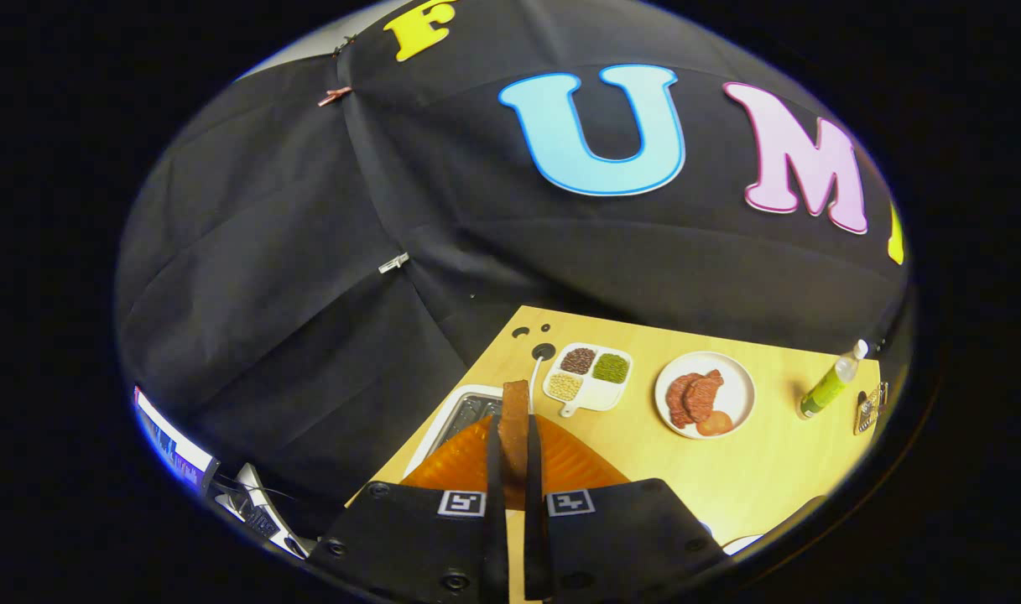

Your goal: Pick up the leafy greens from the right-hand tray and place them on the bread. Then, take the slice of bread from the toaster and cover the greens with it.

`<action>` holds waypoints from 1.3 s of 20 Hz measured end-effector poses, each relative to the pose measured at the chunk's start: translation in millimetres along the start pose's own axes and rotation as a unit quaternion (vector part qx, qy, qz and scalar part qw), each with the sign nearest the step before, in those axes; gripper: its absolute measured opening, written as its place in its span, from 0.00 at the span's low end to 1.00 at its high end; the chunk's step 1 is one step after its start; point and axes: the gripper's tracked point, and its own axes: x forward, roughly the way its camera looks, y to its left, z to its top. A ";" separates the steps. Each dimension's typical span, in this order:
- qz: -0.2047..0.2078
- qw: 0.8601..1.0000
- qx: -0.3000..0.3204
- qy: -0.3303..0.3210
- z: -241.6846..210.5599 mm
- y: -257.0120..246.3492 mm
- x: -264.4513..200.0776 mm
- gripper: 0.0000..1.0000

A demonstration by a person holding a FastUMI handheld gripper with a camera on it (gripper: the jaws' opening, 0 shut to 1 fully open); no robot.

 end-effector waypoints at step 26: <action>-0.104 0.971 0.205 0.067 -264.2 -201.0 -41.1 0.12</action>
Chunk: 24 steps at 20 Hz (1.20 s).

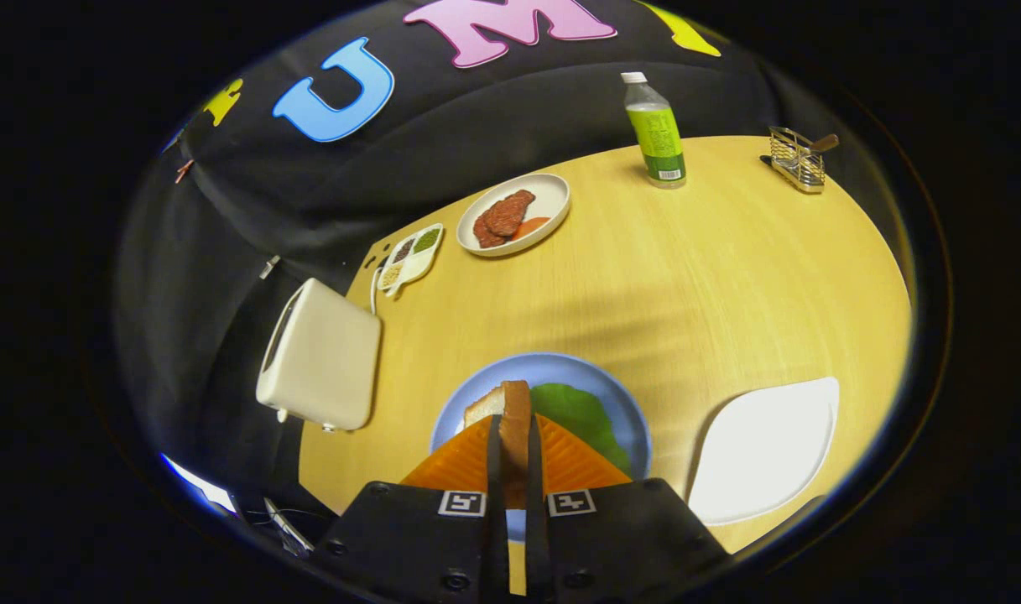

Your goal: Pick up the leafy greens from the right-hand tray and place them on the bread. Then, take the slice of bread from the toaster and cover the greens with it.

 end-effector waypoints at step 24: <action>-0.039 0.961 -0.192 -0.197 101.2 21.8 -127.2 0.64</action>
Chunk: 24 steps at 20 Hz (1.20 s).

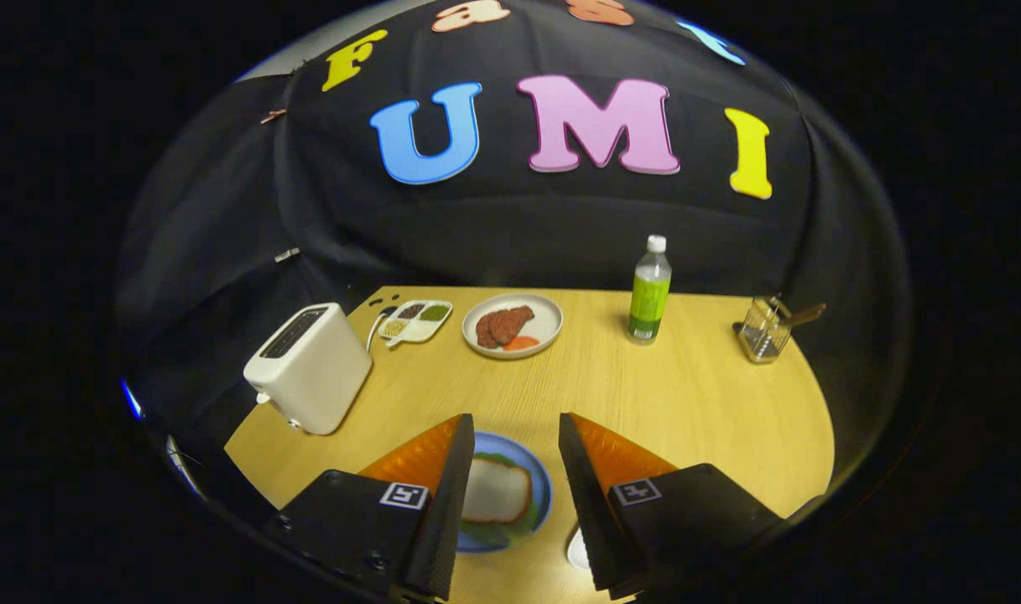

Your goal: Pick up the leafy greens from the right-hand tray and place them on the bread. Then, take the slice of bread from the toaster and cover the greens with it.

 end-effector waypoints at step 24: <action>-0.074 0.986 -0.034 -0.148 115.4 -41.0 -138.1 0.98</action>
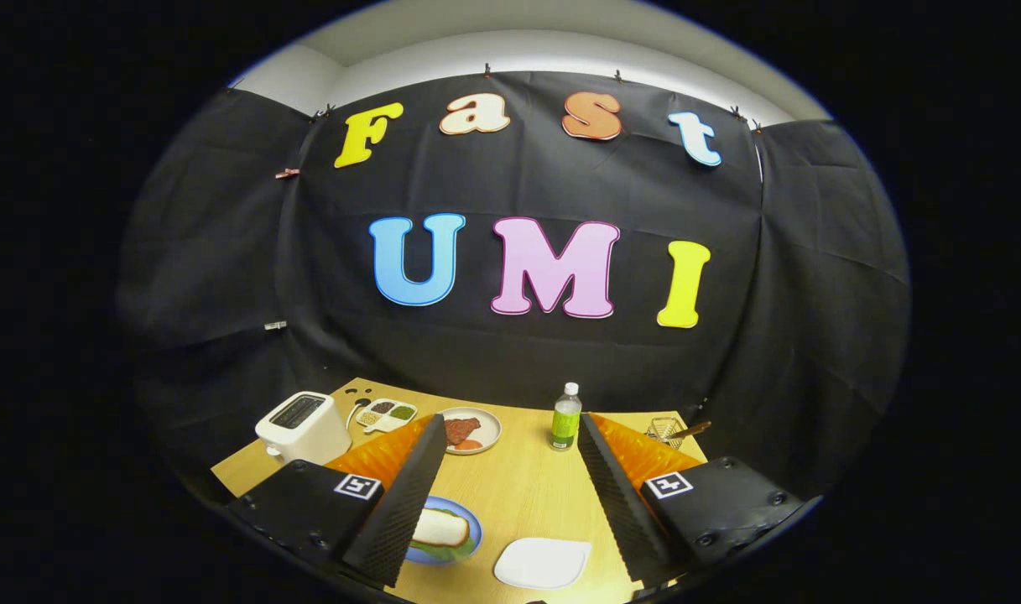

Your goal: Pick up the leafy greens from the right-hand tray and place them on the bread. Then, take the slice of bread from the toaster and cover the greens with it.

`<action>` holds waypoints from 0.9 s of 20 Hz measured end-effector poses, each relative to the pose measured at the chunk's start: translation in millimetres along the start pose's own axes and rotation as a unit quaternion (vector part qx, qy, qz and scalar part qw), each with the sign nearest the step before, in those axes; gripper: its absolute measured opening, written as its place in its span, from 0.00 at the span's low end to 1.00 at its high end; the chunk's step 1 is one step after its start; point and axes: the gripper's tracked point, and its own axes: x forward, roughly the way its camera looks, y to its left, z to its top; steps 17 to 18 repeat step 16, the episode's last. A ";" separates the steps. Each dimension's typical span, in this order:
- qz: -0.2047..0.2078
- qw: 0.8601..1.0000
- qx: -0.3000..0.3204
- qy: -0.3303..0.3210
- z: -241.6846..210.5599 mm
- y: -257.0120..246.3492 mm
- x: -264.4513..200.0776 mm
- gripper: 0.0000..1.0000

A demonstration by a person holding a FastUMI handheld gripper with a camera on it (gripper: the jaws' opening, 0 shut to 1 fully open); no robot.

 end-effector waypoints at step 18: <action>-0.020 1.000 0.005 0.003 7.5 -14.3 2.8 0.98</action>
